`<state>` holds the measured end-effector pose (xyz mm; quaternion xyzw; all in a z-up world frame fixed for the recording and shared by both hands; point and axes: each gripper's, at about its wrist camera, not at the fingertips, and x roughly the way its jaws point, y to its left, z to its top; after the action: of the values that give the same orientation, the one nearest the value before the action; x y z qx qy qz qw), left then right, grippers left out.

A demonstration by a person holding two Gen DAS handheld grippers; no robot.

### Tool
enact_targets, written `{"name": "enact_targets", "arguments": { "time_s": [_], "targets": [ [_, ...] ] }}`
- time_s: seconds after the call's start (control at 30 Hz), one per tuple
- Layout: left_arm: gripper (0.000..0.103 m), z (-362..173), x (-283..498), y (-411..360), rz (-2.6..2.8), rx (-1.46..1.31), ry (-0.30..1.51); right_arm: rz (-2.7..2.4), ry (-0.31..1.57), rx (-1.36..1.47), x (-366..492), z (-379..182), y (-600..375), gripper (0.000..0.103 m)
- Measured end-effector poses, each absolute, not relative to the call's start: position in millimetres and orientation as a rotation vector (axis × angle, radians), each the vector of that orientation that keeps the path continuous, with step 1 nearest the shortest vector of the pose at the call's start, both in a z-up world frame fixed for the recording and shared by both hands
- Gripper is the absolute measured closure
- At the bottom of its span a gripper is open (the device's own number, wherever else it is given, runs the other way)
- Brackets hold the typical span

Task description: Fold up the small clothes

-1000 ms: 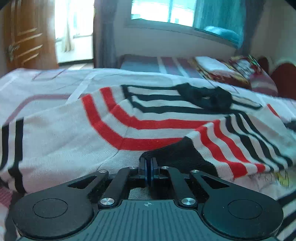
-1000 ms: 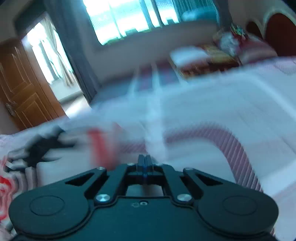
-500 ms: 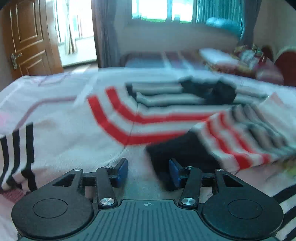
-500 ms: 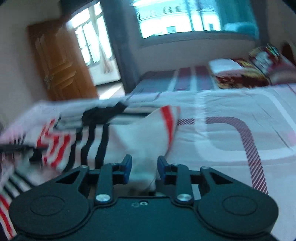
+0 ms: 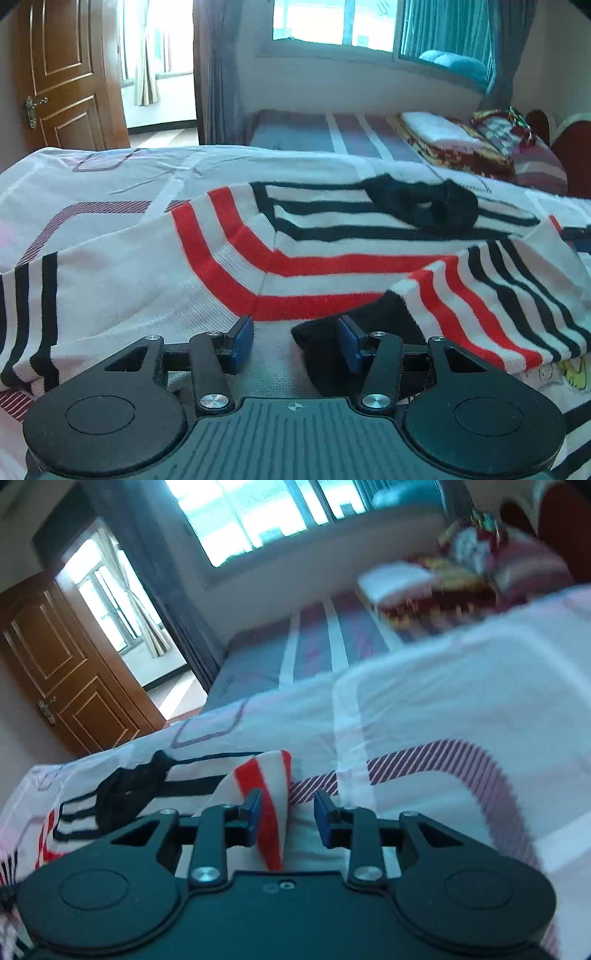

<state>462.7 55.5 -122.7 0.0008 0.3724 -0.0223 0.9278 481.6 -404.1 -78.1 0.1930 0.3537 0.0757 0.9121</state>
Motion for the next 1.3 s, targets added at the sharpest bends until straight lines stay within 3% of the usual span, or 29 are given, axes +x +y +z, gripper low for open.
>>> {"name": "enact_targets", "arguments": {
  "time_s": [0.03,0.1,0.23,0.3,0.37,0.43,0.47,0.5,0.57,0.7,0.73,0.77,0.87,0.9,1.03,1.1,1.13,1.23,1.27,1.3],
  "targets": [
    [0.053,-124,462,54,-0.051,0.006,0.766,0.191,0.748,0.405,482,-81,-400,0.071],
    [0.053,-125,462,53,-0.054,0.008,0.766,0.201,0.773,0.318,481,-84,-392,0.091],
    [0.053,-125,463,49,-0.06,0.047,0.777,0.097,0.735,0.275,476,-89,-405,0.102],
    [0.053,-118,460,49,-0.064,0.048,0.767,0.047,0.749,0.319,477,-96,-418,0.102],
    [0.053,-105,452,47,-0.087,0.056,0.731,0.064,0.713,0.324,458,-84,-422,0.096],
    [0.053,-98,447,41,-0.099,0.096,0.714,0.15,0.663,0.288,423,-63,-417,0.08],
    [0.053,-98,446,39,-0.105,0.1,0.722,0.177,0.658,0.255,406,-57,-413,0.065],
    [0.053,-101,447,39,-0.112,0.091,0.736,0.195,0.655,0.22,387,-54,-408,0.061],
    [0.053,-109,449,37,-0.105,0.078,0.763,0.235,0.691,0.204,364,-58,-397,0.068],
    [0.053,-124,449,29,-0.093,0.077,0.805,0.233,0.716,0.135,346,-67,-369,0.065],
    [0.053,-125,448,29,-0.079,0.086,0.8,0.223,0.733,0.114,348,-71,-363,0.07],
    [0.053,-124,447,32,-0.056,0.08,0.805,0.185,0.786,0.076,354,-77,-359,0.083],
    [0.053,-101,433,26,0.001,0.122,0.698,0.164,0.807,0.116,356,-79,-371,0.08],
    [0.053,-95,432,20,-0.03,0.1,0.672,0.15,0.776,0.096,353,-70,-368,0.085],
    [0.053,-111,443,-51,-0.226,0.162,0.708,0.248,0.69,0.05,368,-54,-333,0.083],
    [0.04,-130,447,-65,-0.229,0.182,0.742,0.256,0.71,-0.047,380,-67,-311,0.077],
    [0.026,-134,447,-59,-0.199,0.155,0.735,0.216,0.745,-0.109,386,-81,-306,0.08],
    [0.026,-120,452,-39,-0.179,0.065,0.727,0.228,0.765,-0.101,389,-84,-317,0.087],
    [0.026,-115,455,-38,-0.179,0.05,0.686,0.233,0.759,-0.103,391,-79,-318,0.086],
    [0.026,-110,460,-40,-0.193,0.036,0.669,0.237,0.708,-0.086,395,-72,-322,0.078]
  ]
}}
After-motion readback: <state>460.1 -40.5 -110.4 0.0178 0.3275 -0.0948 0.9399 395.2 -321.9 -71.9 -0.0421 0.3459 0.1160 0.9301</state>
